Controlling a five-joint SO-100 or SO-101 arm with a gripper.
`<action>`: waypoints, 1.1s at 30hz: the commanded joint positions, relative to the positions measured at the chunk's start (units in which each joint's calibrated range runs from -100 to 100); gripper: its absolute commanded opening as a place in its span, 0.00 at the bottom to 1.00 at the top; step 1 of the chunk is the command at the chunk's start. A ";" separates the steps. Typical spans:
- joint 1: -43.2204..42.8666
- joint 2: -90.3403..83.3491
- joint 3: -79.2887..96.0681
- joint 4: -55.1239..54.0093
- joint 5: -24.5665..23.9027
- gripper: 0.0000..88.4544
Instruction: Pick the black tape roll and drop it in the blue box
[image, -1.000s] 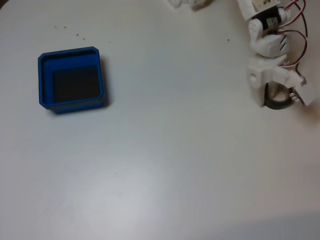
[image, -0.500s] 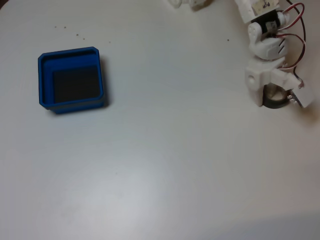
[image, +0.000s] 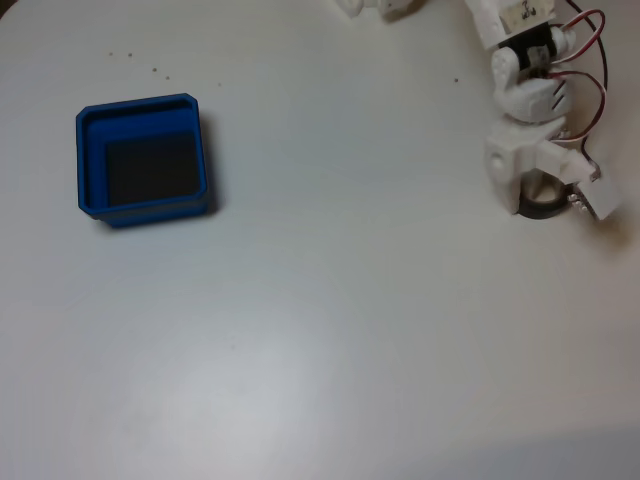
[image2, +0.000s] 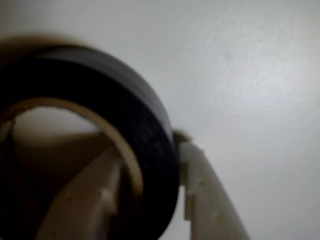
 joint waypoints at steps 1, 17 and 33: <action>2.62 -2.12 -3.49 0.10 -0.02 0.01; 21.08 -19.34 -3.49 0.18 -0.02 0.01; 13.46 -9.22 -3.04 3.56 -1.25 0.03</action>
